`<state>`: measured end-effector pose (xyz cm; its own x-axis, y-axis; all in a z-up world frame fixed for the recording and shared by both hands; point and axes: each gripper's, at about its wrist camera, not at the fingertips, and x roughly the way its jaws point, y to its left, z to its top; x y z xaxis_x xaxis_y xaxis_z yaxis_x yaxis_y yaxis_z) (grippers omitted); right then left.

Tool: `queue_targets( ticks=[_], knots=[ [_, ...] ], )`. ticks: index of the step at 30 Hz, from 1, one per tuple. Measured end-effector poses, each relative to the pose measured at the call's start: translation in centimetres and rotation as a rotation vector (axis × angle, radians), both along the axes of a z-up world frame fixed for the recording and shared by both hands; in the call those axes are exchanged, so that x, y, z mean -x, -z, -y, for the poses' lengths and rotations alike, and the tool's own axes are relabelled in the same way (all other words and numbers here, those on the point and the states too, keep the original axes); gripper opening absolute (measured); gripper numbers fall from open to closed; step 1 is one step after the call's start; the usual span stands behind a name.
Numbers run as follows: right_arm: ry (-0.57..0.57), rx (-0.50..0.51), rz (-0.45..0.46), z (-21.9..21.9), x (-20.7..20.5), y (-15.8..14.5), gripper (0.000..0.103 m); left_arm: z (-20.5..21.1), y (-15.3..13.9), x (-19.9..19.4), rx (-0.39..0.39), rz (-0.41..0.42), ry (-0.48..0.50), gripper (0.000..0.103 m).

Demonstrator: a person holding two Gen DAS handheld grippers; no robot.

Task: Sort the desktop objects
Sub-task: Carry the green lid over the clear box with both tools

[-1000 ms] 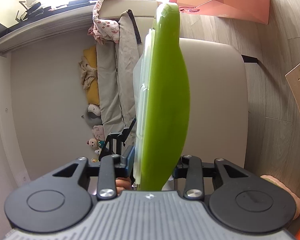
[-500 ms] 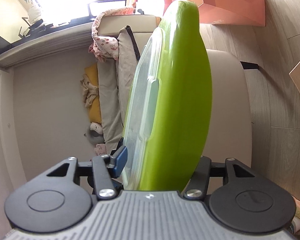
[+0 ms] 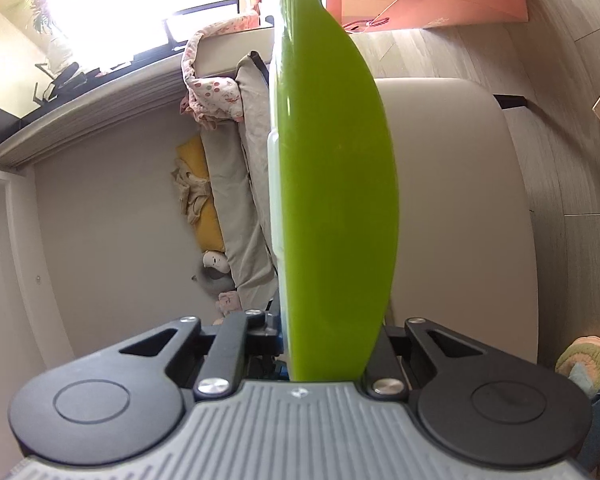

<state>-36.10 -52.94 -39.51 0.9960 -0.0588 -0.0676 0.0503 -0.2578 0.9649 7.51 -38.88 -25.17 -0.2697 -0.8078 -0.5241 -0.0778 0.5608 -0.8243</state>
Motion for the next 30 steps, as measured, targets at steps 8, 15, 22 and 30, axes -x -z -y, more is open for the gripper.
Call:
queue_targets(
  ticks=[8, 15, 22, 30],
  knots=[
    [-0.007, 0.093, 0.016, 0.4, 2.5, -3.4, 0.016, -0.7, -3.8, 0.7, 0.052, 0.045, -0.020, 0.021],
    [-0.021, 0.194, 0.028, 0.4, 3.0, -7.8, 0.021, -3.7, -9.3, 0.6, 0.131, 0.173, -0.028, 0.009],
    [-0.094, 0.316, 0.110, -1.5, 0.7, -13.7, 0.022, -10.2, -15.7, -1.1, 0.238, 0.249, -0.122, 0.009],
    [-0.334, 0.429, 0.238, -6.0, -8.9, -20.9, 0.023, -25.2, -23.5, -3.2, 0.279, 0.476, -0.322, 0.013]
  ],
)
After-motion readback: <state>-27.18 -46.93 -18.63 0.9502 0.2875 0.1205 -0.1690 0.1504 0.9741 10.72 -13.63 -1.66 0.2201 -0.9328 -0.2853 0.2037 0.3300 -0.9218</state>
